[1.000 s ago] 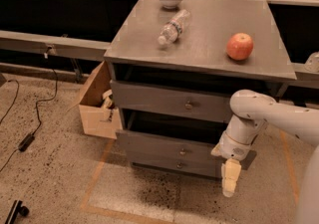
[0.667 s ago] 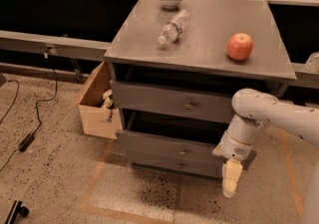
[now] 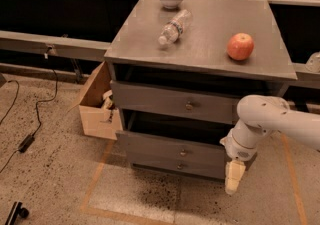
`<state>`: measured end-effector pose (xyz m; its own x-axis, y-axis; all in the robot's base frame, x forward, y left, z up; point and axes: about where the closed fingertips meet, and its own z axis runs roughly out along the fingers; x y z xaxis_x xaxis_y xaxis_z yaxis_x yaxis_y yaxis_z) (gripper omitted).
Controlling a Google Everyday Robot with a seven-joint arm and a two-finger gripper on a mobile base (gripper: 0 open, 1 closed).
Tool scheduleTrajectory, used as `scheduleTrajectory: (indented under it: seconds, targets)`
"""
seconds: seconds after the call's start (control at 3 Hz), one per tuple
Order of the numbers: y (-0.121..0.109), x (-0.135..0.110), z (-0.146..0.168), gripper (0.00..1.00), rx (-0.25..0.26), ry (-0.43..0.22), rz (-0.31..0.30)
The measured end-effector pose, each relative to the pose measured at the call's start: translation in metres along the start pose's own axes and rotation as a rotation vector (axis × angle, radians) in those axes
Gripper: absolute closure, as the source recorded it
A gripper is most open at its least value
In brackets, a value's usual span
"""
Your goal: Open middle drawer
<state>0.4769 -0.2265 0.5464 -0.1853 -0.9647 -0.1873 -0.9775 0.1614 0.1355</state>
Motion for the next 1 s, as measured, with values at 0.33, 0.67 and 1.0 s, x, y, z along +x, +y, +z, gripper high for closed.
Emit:
scheduleTrajectory:
  seconds: [0.33,0.67,1.0]
  targets:
    - [-0.033,0.0,0.01,0.0,0.117,-0.022,-0.034]
    - [-0.052,0.007,0.028,0.0,0.151,-0.037,-0.039]
    - [-0.064,0.021,0.056,0.0,0.152,-0.042,-0.041]
